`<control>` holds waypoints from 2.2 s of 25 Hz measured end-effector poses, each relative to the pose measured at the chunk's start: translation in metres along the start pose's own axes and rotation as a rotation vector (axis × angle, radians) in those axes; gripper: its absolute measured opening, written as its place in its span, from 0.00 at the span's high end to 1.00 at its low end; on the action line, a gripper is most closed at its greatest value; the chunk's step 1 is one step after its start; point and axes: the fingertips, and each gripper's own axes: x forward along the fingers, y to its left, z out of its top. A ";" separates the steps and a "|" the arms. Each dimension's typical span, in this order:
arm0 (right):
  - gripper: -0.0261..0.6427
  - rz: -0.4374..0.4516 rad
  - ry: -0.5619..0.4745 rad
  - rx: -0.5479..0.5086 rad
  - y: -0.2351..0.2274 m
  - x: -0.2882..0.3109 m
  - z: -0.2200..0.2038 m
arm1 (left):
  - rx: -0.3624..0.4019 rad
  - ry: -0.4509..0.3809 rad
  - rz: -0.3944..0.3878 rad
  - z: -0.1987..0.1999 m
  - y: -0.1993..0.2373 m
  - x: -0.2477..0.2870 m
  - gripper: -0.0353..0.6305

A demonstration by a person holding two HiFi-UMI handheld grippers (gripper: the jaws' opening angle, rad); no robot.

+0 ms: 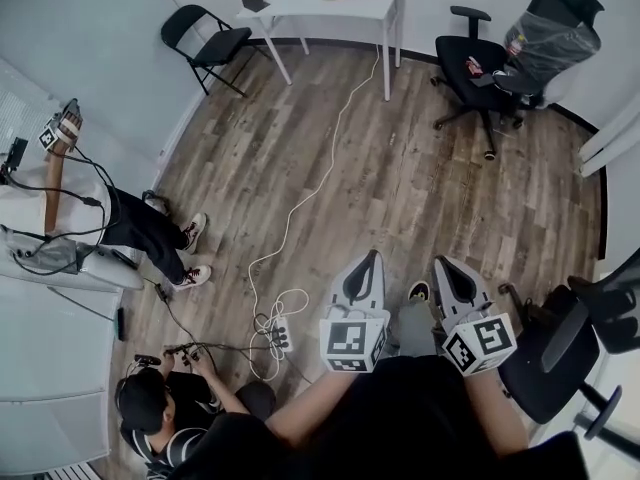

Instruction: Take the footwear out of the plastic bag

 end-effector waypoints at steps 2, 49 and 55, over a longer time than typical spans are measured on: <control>0.93 -0.043 -0.019 -0.042 -0.018 0.009 0.011 | 0.012 0.013 -0.011 0.002 0.001 0.018 0.92; 0.93 -0.040 -0.074 -0.116 -0.292 0.446 0.192 | 0.212 0.004 -0.027 0.168 0.159 0.503 0.91; 0.93 -0.061 -0.052 -0.117 -0.310 0.518 0.205 | 0.194 0.019 -0.064 0.188 0.200 0.562 0.92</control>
